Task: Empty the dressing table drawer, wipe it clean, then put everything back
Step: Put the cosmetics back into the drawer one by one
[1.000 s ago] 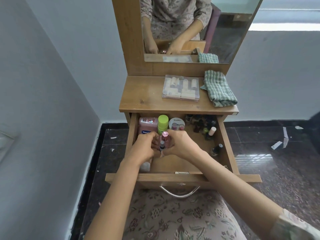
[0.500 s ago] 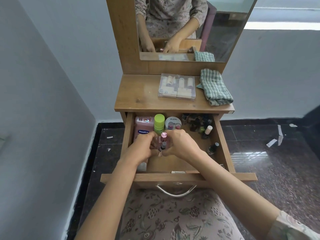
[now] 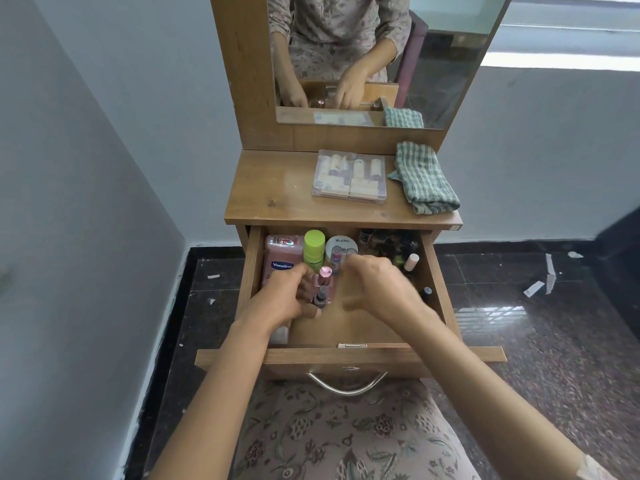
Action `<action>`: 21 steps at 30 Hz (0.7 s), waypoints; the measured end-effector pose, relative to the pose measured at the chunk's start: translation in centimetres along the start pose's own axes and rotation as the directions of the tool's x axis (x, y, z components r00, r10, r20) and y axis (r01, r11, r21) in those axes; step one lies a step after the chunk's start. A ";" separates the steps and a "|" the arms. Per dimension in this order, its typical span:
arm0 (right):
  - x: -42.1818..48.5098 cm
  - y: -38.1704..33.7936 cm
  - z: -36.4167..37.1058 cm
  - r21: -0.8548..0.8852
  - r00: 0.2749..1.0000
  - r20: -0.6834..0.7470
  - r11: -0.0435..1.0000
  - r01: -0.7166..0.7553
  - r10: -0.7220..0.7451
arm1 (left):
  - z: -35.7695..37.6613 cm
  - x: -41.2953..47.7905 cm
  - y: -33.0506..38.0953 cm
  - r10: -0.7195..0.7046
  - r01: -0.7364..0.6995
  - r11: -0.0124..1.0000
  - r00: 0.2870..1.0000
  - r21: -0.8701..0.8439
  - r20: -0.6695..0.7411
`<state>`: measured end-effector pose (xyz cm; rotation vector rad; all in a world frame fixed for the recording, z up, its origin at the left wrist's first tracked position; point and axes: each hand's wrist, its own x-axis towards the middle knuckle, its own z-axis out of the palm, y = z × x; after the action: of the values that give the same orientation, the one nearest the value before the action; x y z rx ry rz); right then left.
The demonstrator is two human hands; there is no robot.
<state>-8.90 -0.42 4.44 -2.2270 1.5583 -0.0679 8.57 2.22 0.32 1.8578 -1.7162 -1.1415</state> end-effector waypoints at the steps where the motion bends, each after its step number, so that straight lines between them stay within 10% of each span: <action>1: -0.6 0.9 -0.8 -0.101 0.999 -0.038 0.995 -0.011 0.007 | 0.0 0.0 0.0 0.009 -0.009 1.000 1.000 -0.006 -0.005; 7: -3.4 6.5 -3.7 -0.491 0.998 -0.015 0.869 -0.055 0.055 | 0.0 0.0 0.0 0.060 -0.059 0.994 0.998 0.089 -0.001; 21: -2.3 8.4 -2.7 -0.329 0.976 -0.217 0.939 -0.099 0.027 | 0.2 0.1 -0.2 0.125 -0.122 0.985 0.992 0.120 -0.015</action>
<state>-17.98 -1.60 4.27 -2.4962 1.8755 -0.0164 8.52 2.19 0.02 1.7959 -1.8949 -0.9864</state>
